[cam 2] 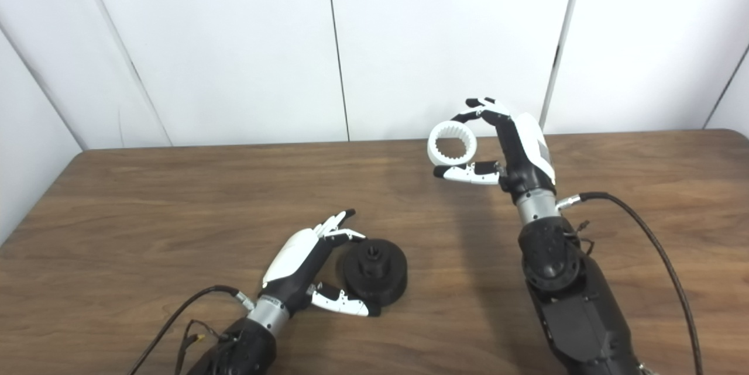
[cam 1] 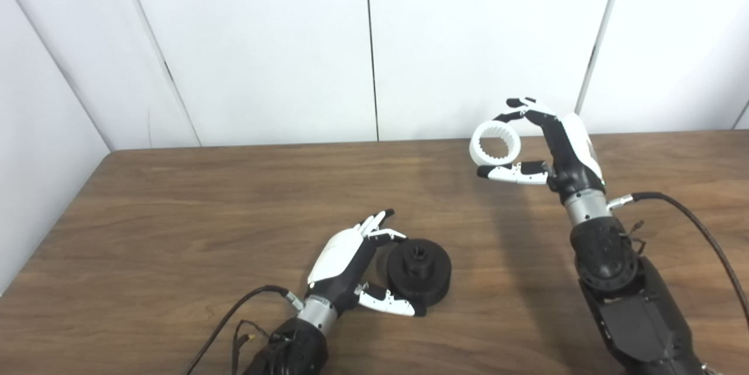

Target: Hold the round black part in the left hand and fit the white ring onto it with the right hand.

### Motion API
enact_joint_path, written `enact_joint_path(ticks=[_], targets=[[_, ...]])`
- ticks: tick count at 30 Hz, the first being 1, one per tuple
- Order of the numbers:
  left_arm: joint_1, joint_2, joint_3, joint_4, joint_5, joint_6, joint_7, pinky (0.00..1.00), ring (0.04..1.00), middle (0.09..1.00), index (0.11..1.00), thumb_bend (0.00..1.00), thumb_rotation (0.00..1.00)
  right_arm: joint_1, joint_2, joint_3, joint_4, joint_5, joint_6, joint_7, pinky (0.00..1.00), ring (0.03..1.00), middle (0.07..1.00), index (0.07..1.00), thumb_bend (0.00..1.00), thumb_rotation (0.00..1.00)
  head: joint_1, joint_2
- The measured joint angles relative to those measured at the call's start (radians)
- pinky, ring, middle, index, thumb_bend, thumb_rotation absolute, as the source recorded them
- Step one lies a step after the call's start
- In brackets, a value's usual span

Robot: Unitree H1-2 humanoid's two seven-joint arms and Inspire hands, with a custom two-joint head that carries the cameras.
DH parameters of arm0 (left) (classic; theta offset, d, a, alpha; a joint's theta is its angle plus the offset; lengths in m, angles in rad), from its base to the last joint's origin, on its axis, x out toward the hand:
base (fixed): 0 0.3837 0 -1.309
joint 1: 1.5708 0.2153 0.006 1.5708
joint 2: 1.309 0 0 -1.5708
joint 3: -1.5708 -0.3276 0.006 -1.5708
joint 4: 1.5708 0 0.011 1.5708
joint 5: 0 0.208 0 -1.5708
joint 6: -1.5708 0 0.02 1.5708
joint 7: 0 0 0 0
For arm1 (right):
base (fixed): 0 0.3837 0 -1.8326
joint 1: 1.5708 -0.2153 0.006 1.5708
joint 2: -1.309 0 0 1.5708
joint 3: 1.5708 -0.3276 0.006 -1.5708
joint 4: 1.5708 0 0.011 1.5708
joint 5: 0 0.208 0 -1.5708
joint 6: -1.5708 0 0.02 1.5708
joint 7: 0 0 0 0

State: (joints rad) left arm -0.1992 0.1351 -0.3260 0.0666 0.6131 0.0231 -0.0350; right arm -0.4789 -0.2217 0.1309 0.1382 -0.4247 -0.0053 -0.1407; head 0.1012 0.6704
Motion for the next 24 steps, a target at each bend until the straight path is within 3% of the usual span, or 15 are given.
enact_joint_path(ticks=[14,24], targets=[[-0.002,0.0,0.001,0.005,-0.001,-0.001,0.001,1.0,1.0,1.0,0.642,0.9,0.27,0.13,0.015,0.021,-0.25,0.034,0.002,0.127,0.89,0.917,0.829,0.481,0.52,0.14,-0.023,0.005],[-0.008,0.0,0.0,0.009,0.0,-0.001,0.0,1.0,1.0,1.0,0.643,0.9,0.27,0.226,0.036,0.04,-0.392,0.044,0.058,0.212,0.9,0.913,0.825,0.481,0.52,0.14,-0.032,0.009]])
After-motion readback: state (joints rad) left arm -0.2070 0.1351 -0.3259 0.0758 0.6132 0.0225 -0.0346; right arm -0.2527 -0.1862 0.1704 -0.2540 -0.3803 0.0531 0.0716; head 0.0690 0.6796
